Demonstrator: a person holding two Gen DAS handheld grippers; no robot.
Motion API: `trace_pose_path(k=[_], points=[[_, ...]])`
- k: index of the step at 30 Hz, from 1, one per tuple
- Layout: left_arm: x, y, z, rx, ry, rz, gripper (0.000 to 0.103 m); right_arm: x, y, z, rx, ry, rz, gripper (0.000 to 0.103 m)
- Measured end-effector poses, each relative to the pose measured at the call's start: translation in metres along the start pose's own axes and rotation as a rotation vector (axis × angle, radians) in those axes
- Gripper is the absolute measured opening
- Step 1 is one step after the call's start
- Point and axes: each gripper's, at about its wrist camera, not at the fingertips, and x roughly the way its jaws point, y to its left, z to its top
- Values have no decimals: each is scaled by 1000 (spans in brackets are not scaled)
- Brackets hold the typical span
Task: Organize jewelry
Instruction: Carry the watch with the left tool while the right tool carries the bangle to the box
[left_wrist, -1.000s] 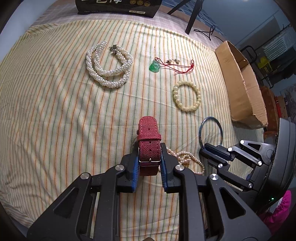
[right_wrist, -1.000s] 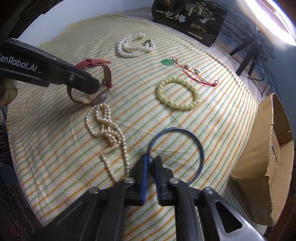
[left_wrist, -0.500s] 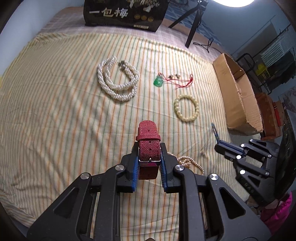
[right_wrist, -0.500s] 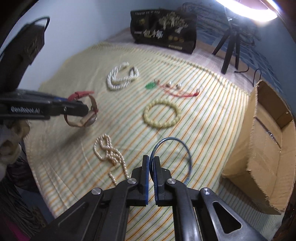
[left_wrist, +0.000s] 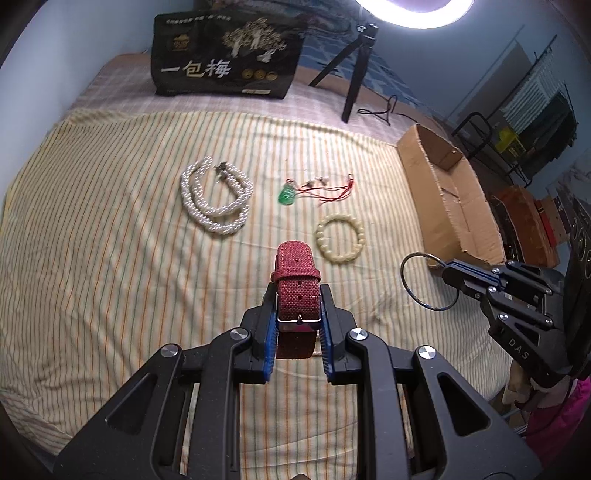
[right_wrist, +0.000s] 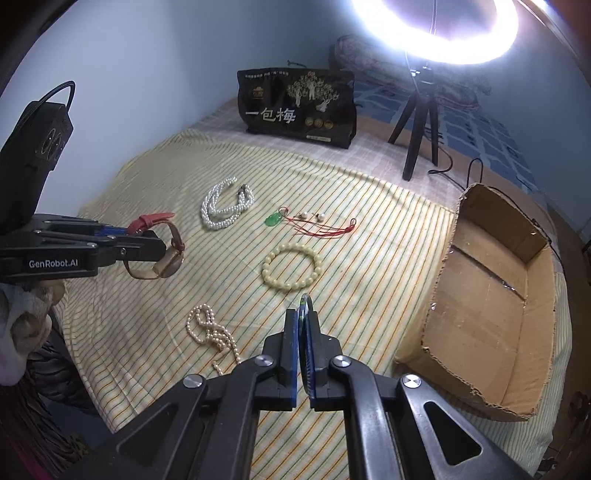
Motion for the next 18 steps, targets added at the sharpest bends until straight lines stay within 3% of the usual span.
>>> trace_pose_path(k=[10, 18], points=[[-8, -34, 8, 60, -37, -35, 18, -42, -22, 15, 49, -106, -28, 1], [-12, -88, 21, 154, -83, -74, 18, -69, -64, 23, 128, -167, -88, 1]])
